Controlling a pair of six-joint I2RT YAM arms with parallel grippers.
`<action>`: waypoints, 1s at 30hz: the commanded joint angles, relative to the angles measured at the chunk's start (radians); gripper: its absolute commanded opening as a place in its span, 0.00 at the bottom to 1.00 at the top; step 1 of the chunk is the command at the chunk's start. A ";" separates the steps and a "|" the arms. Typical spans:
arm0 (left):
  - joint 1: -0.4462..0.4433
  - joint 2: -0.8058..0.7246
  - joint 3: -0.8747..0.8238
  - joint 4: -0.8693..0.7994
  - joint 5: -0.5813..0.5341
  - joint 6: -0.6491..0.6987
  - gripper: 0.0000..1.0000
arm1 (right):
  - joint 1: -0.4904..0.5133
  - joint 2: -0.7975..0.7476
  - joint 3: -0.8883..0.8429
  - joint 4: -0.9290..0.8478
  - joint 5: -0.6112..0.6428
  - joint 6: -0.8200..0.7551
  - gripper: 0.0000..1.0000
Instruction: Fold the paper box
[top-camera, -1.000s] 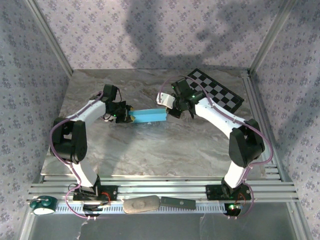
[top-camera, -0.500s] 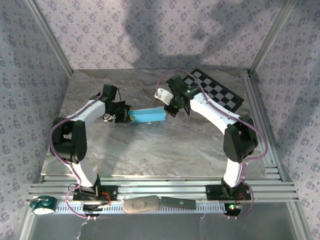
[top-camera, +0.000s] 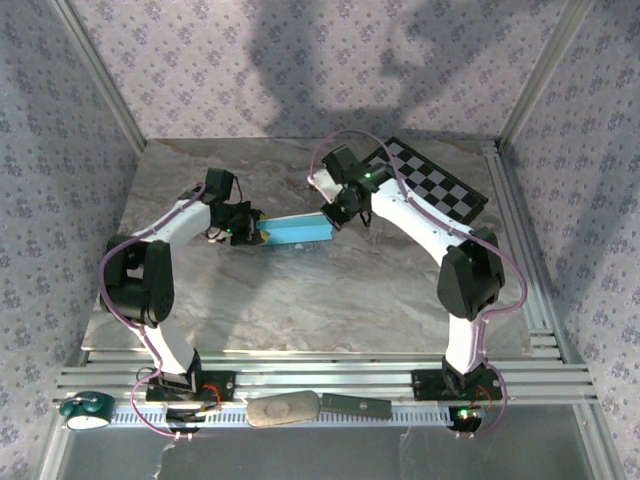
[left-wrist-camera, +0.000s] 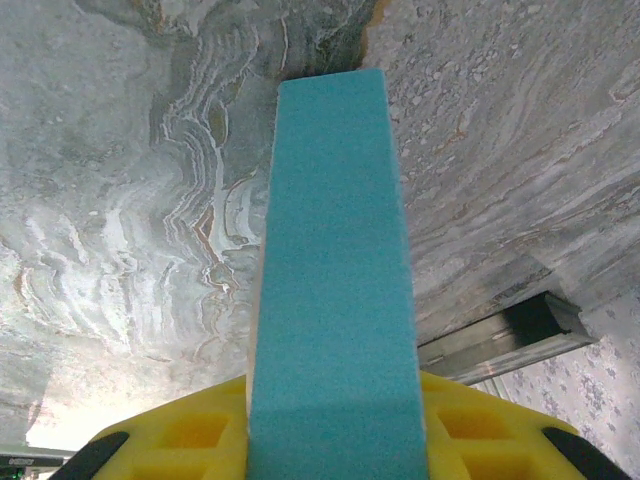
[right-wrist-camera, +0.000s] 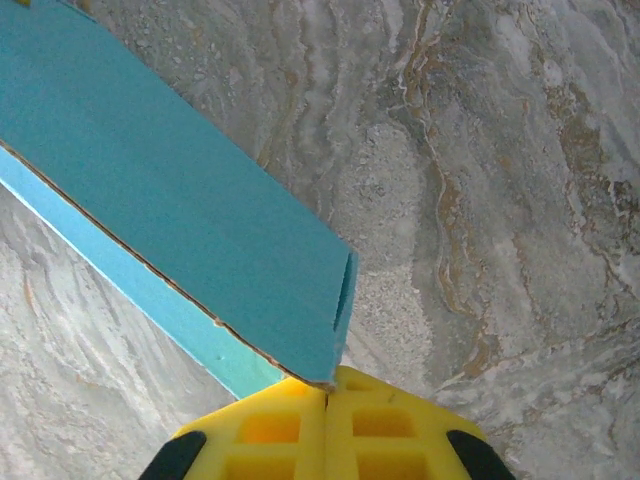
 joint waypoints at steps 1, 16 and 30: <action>-0.017 0.026 0.025 0.004 -0.014 -0.005 0.13 | 0.035 0.024 0.076 -0.029 -0.043 0.116 0.00; -0.023 0.030 0.026 0.011 -0.015 -0.008 0.12 | 0.071 0.077 0.167 -0.093 0.014 0.366 0.00; -0.025 0.027 0.023 0.016 -0.012 -0.010 0.12 | 0.098 0.016 0.024 0.095 0.095 0.439 0.00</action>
